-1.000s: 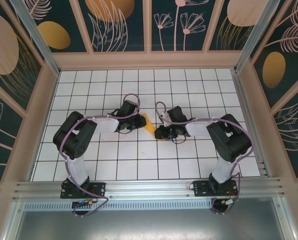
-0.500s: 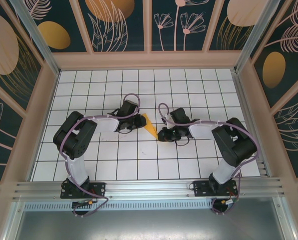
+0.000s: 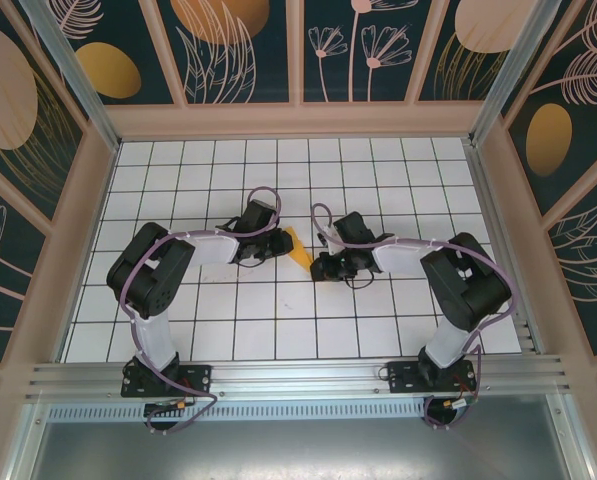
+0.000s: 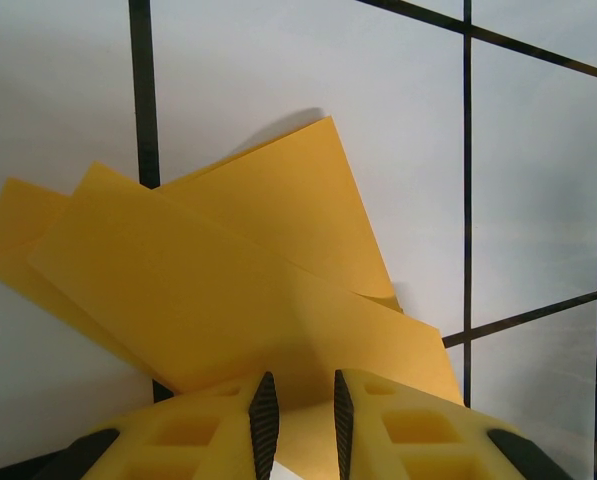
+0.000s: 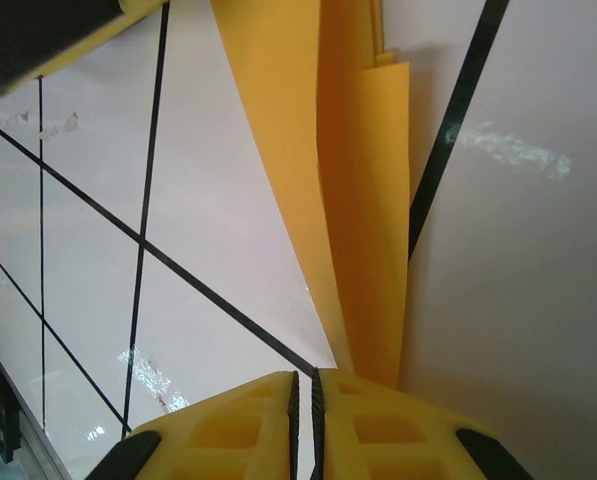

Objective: Fold a paper plane with a square sheet of paper (pick it up from the middle)

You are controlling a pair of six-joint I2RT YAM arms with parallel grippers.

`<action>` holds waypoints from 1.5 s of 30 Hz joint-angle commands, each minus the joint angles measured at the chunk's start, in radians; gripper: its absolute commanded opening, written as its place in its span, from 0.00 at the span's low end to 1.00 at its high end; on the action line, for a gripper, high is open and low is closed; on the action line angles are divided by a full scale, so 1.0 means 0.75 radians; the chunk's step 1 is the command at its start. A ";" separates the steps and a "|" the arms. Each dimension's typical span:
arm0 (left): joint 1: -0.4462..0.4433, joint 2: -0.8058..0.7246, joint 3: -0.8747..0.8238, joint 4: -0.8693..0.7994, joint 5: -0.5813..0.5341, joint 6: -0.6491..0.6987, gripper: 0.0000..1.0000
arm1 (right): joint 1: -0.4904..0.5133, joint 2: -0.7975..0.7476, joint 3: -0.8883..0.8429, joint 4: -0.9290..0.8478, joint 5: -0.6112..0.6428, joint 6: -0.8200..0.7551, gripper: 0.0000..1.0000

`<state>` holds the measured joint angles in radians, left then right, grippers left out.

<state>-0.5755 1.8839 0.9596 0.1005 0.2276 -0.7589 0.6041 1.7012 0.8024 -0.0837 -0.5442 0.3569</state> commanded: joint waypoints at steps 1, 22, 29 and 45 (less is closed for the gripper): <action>0.009 0.118 -0.018 -0.067 -0.117 0.034 0.28 | -0.004 0.017 -0.019 -0.064 0.033 -0.010 0.16; 0.008 0.124 -0.005 -0.083 -0.129 0.044 0.28 | -0.067 -0.148 -0.149 -0.130 0.061 -0.022 0.16; 0.008 0.125 0.002 -0.081 -0.117 0.040 0.28 | -0.032 -0.225 -0.009 -0.042 0.096 0.031 0.19; 0.008 0.086 0.009 -0.093 -0.097 0.034 0.28 | 0.010 0.193 0.213 0.116 0.089 0.095 0.15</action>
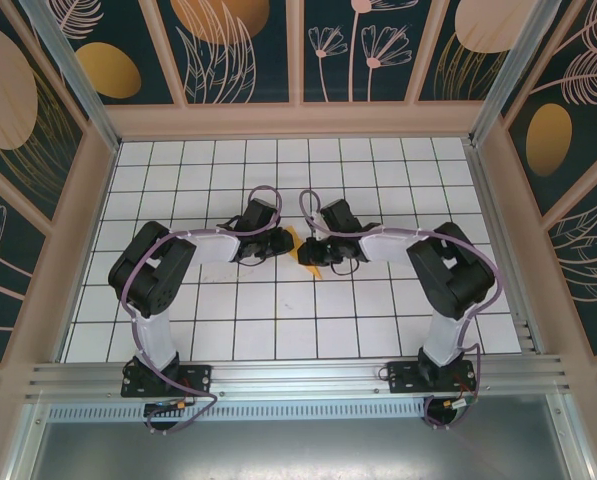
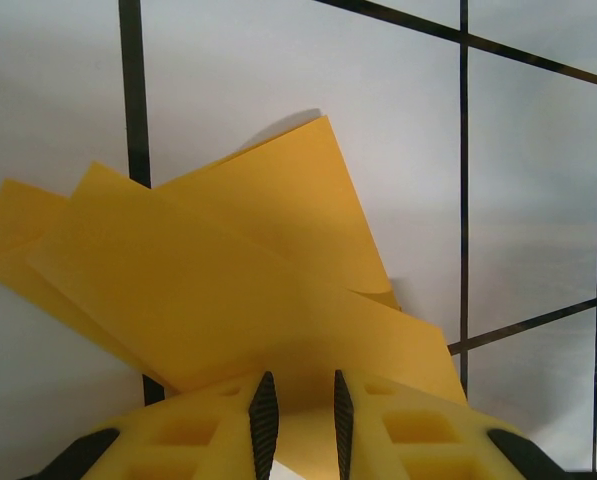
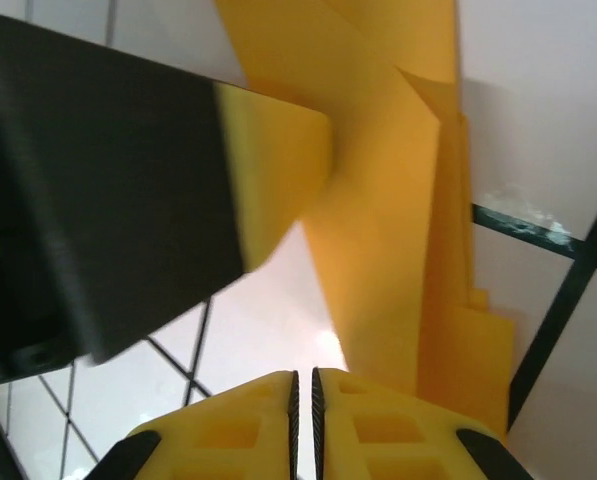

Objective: Fold a paper plane with a square sheet of paper (pick it up from the middle)

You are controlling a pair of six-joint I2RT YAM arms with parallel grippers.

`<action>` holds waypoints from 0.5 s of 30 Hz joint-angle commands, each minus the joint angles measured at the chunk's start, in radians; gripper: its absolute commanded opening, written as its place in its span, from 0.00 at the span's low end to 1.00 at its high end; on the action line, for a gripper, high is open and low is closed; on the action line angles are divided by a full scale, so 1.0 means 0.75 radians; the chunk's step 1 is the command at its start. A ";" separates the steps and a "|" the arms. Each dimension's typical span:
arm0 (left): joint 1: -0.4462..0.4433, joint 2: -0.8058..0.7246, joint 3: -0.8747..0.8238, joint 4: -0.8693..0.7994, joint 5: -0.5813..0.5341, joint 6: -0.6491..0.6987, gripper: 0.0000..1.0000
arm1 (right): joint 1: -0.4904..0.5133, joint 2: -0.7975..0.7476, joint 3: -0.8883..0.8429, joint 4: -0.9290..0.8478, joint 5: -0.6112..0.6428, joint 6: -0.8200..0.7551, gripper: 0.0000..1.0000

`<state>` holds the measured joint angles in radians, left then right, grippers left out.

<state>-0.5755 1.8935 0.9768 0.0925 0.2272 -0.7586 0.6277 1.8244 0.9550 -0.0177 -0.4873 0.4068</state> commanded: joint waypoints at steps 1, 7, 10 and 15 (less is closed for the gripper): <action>0.009 0.066 -0.014 -0.084 -0.096 0.036 0.28 | -0.030 0.036 -0.006 0.032 0.016 0.032 0.15; 0.009 0.014 0.067 -0.086 -0.100 0.071 0.30 | -0.071 0.047 -0.103 0.053 0.021 0.050 0.15; 0.016 0.005 0.088 -0.063 -0.106 0.103 0.32 | -0.090 0.053 -0.144 0.054 0.003 0.053 0.14; 0.045 0.009 0.075 0.006 -0.092 0.148 0.34 | -0.100 0.057 -0.187 0.048 -0.016 0.055 0.13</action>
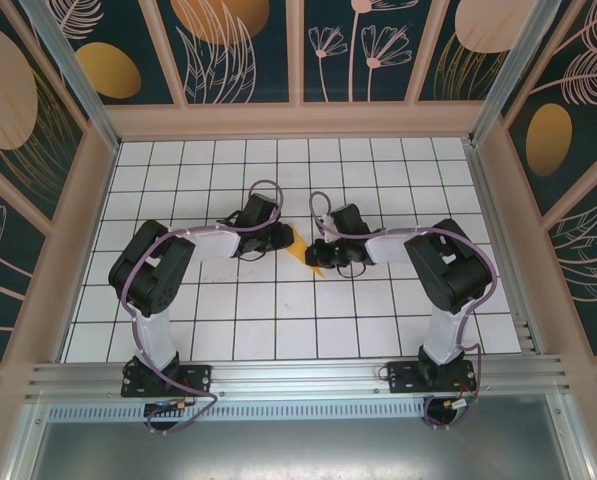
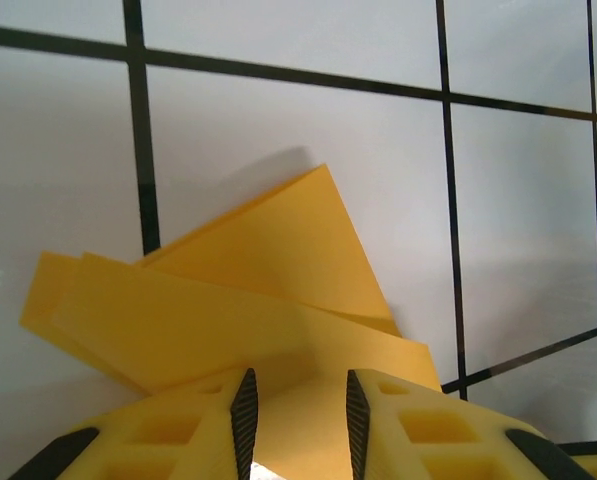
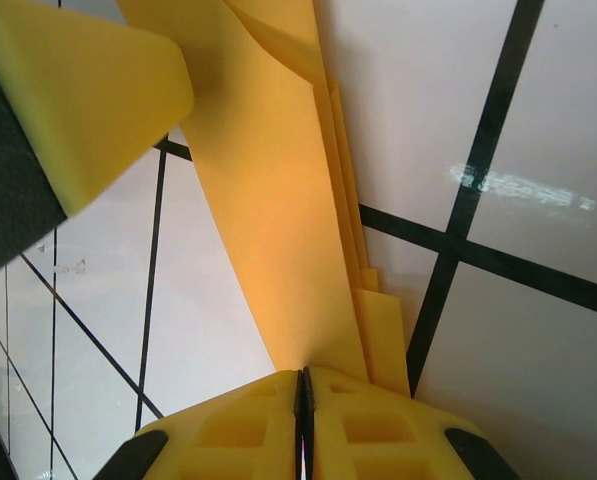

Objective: Fold a paper plane with a square sheet of paper (pick it up from the middle)

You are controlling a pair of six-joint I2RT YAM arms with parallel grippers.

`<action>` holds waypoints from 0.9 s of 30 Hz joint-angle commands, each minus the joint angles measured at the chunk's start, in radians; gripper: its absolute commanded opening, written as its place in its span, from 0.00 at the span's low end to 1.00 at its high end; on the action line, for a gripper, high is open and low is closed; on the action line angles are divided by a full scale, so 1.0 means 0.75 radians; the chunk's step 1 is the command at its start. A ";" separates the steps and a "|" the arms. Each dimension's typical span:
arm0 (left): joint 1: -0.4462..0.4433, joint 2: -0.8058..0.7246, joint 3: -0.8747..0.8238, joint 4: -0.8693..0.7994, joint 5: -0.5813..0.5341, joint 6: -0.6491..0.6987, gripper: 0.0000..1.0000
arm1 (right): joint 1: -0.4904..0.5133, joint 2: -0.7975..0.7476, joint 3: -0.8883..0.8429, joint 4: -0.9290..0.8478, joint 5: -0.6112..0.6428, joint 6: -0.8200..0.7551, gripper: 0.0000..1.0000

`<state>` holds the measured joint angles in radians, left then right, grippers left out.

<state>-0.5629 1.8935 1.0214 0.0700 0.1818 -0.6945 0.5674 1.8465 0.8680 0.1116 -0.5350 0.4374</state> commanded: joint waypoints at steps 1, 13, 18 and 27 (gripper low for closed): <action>0.033 0.008 0.006 0.056 -0.020 0.072 0.35 | -0.020 0.032 -0.072 -0.129 0.047 0.014 0.13; 0.059 0.040 -0.040 0.114 -0.023 0.163 0.37 | -0.020 0.070 -0.064 -0.148 0.038 0.009 0.12; 0.061 0.058 -0.042 0.105 -0.047 0.159 0.36 | -0.020 0.071 -0.067 -0.149 0.037 0.007 0.12; 0.101 0.099 -0.058 0.099 -0.121 0.188 0.35 | -0.019 0.069 -0.091 -0.156 0.034 -0.007 0.12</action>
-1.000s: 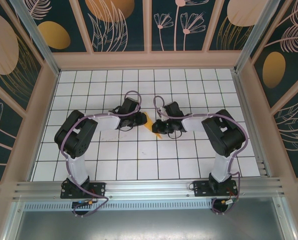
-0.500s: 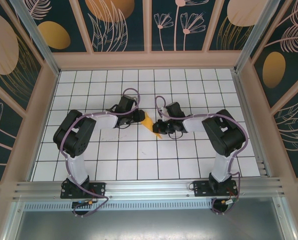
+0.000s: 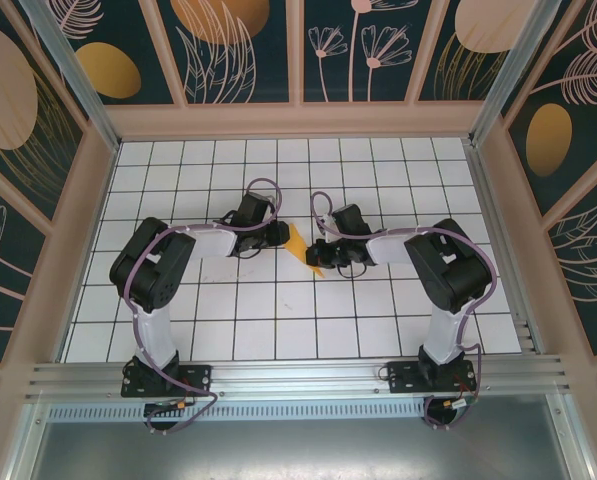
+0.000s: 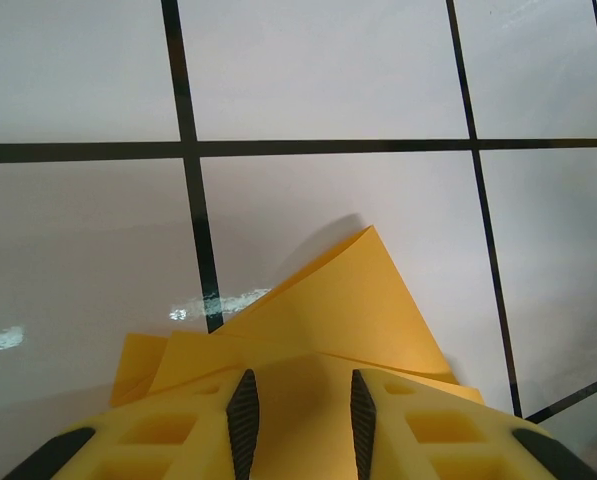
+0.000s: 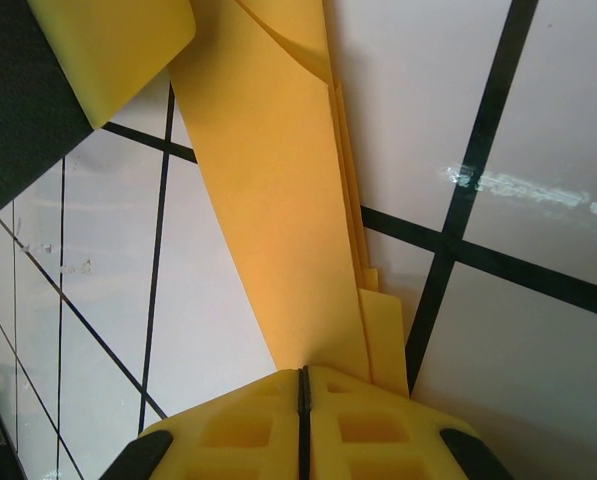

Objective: Fold a paper plane with a square sheet of paper (pick it up from the middle)

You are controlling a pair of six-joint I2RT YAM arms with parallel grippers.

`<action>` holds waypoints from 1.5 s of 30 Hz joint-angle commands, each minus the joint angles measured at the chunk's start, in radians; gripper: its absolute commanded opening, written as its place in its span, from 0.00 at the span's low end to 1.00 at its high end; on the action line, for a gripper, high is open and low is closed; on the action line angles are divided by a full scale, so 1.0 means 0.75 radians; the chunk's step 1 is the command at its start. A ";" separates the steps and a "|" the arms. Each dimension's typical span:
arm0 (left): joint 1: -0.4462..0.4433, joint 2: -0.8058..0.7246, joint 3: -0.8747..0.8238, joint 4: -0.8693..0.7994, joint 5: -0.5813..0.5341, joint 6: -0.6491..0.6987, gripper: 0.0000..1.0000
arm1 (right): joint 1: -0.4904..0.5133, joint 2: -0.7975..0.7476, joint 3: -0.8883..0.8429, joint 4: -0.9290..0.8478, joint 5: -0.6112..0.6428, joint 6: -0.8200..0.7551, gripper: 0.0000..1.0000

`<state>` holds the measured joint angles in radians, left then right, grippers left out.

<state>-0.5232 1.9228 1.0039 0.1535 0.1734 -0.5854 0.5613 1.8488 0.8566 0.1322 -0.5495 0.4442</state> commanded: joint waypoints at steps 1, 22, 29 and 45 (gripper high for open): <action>0.054 0.064 -0.034 -0.015 -0.115 0.042 0.35 | -0.011 0.067 -0.078 -0.185 0.054 -0.018 0.12; 0.144 -0.260 -0.098 -0.001 0.018 -0.009 0.38 | -0.046 -0.090 -0.094 -0.152 0.009 -0.006 0.10; 0.142 -0.267 -0.139 0.021 0.023 -0.017 0.38 | 0.052 -0.286 0.034 -0.234 0.200 -0.062 0.14; 0.145 -0.289 -0.112 0.001 -0.019 -0.054 0.40 | 0.315 0.004 0.338 -0.161 0.407 -0.306 0.32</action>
<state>-0.4133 1.7473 0.9077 0.1638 0.1776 -0.6064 0.7929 1.8343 1.0874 -0.0071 -0.2844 0.3153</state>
